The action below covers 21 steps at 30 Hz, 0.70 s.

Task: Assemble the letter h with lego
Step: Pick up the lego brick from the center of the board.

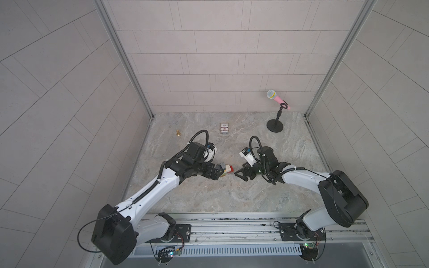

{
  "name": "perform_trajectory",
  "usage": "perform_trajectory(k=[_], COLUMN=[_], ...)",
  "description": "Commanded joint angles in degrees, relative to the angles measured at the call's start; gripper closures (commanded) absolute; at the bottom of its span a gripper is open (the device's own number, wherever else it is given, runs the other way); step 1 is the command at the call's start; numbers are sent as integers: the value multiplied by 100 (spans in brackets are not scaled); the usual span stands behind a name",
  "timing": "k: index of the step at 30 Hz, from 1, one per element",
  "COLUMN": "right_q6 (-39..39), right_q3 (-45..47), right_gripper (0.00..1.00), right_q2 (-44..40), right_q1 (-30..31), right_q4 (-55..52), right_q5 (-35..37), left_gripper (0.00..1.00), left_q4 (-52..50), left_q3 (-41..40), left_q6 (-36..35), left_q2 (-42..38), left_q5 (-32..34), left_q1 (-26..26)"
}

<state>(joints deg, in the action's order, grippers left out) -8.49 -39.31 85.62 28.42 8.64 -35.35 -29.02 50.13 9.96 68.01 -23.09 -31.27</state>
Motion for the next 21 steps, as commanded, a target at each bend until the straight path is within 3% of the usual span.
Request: perform_trajectory(k=[1,7,12,21], right_q6=[-9,-246,-496,-705], right_q3=[49,250,315,300], right_gripper=[0,0,0,0], right_q2=[115,89,95,191], right_q1=[-45,-87,-131,-127], right_q4=[531,1051,1391,1500], right_q5=[-49,103,59,-212], left_gripper=[4,8,7,8], left_q4=[351,1012,2222,2313], left_q3=[-210,-595,-1054,-493], left_q6=[-975,-2134,-2199,-2212], left_q2=[62,381,470,1261], left_q5=[102,-60,360,322], left_q1=[-4,-20,-20,-11])
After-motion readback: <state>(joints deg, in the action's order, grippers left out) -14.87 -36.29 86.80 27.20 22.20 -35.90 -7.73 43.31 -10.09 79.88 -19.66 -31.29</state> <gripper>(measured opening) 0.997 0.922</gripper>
